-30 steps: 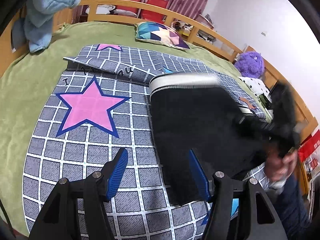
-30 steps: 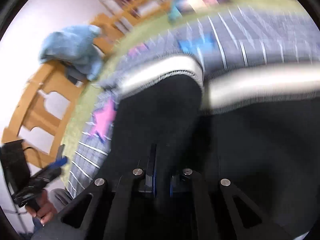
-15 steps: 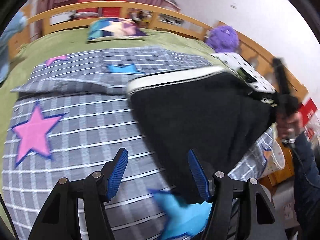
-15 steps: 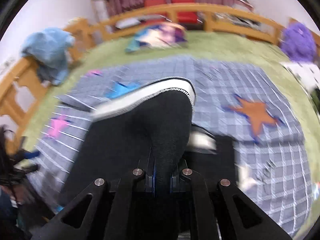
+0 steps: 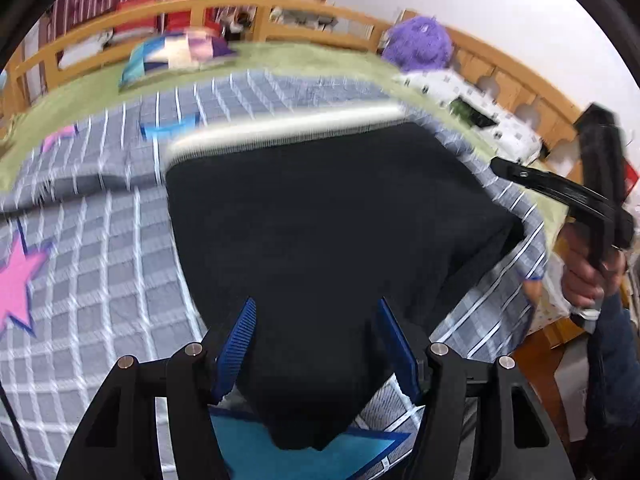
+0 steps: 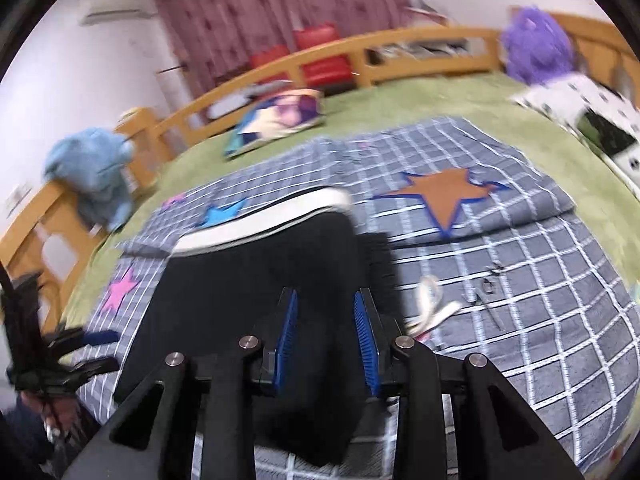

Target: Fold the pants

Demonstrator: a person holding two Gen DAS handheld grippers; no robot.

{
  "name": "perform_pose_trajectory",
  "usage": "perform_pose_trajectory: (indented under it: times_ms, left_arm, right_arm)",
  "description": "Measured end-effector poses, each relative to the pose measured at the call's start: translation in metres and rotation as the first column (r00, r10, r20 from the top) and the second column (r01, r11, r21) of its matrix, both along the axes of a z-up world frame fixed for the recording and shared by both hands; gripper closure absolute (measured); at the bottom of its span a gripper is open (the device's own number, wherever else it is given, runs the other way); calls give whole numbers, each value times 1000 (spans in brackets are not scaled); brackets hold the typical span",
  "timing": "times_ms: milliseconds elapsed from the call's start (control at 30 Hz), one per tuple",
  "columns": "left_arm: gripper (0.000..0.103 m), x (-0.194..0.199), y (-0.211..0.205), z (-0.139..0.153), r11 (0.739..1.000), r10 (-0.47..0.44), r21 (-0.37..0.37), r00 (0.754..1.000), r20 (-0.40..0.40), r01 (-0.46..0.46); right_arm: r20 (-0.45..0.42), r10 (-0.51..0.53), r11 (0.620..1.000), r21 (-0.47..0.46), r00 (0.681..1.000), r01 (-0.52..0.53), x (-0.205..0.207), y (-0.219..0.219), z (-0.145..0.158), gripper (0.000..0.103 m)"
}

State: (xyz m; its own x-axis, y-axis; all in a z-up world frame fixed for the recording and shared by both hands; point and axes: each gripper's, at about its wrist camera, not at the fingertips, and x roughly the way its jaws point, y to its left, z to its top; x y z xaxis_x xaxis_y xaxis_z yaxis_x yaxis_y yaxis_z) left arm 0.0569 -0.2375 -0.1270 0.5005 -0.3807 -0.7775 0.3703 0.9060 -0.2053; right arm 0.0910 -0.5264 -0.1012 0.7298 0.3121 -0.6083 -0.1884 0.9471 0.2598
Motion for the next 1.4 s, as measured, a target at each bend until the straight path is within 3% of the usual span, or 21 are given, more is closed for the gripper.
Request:
perform_pose_trajectory:
  times_ms: [33, 100, 133, 167, 233, 333, 400, 500, 567, 633, 667, 700, 767, 867, 1000, 1067, 1133, 1233, 1267, 1367, 1400]
  left_arm:
    - [43, -2, -6, -19, 999, 4, 37, 999, -33, -3]
    - [42, -8, -13, -36, 995, 7, 101, 1000, -7, -6]
    - [42, -11, -14, -36, 994, -4, 109, 1000, 15, 2]
    - [42, -11, -13, -32, 994, -9, 107, 1000, 9, 8]
    - [42, -4, -4, -19, 999, -6, 53, 1000, -26, 7]
    - [40, 5, 20, 0, 998, 62, -27, 998, 1, -62]
    - [40, 15, 33, 5, 994, 97, -51, 995, -3, -97]
    - [40, 37, 51, 1, 983, 167, -65, 985, -39, -170]
    - [40, 49, 59, -5, 978, 191, -70, 979, -68, -196]
    - [40, 61, 69, -18, 971, 211, -93, 971, -111, -222]
    - [40, 65, 70, -24, 969, 212, -100, 969, -126, -225]
    - [40, 69, 73, -31, 968, 206, -115, 967, -148, -224]
    - [40, 77, 73, -48, 970, 158, -155, 968, -193, -189]
    - [36, 81, 70, -64, 964, 108, -219, 975, -195, -150]
    - [35, 94, 66, -74, 942, 61, -313, 980, -190, -119]
    - [35, 101, 62, -78, 928, 23, -360, 977, -210, -99]
    - [41, 108, 61, -81, 913, 1, -396, 972, -235, -96]
    - [74, 116, 62, -80, 890, 12, -434, 957, -289, -141]
    - [87, 113, 62, -75, 888, 10, -439, 959, -282, -138]
    - [89, 108, 60, -39, 902, -18, -426, 980, -200, -70]
    - [90, 106, 64, -21, 902, -32, -429, 984, -176, -47]
  right_arm:
    - [-7, 31, 999, -10, 1000, -31, -4, 6, -9, 72]
    - [-94, 59, 995, -78, 994, -67, 0, 23, -42, 73]
    - [-142, 30, 991, -123, 989, -48, 3, 27, -64, 74]
    - [-136, 28, 991, -127, 990, -45, 0, 27, -70, 74]
    - [-137, 33, 984, -167, 990, -55, -4, 29, -64, 75]
    - [-113, 37, 984, -169, 993, -56, -3, 23, -38, 75]
    - [-40, 14, 991, -136, 999, -20, 4, 14, -21, 60]
    - [4, -39, 998, -42, 999, 39, 37, 2, -9, 55]
    - [-25, -52, 998, -19, 998, 52, 65, 4, -15, 55]
    - [-105, -67, 994, -91, 992, 57, 92, 9, -40, 55]
    - [-152, -85, 990, -123, 985, 66, 100, 11, -54, 48]
    - [-176, -95, 991, -105, 980, 77, 105, 9, -65, 40]
    - [-188, -91, 996, 1, 978, 93, 102, -9, -69, 35]
    - [-232, -63, 991, 104, 971, 90, 93, -28, -72, 35]
    - [-278, 40, 983, 182, 960, 12, 93, -33, -84, 35]
    - [-307, 120, 964, 265, 944, -37, 103, -33, -93, 31]
    - [-314, 179, 945, 320, 932, -74, 116, -31, -107, 26]
    - [-316, 201, 945, 311, 927, -100, 125, -24, -106, 30]
    - [-329, 182, 951, 300, 927, -80, 124, -23, -103, 39]
    - [-330, 115, 955, 295, 937, -13, 114, -24, -81, 64]
    - [-303, 100, 951, 308, 948, -2, 105, -20, -66, 66]
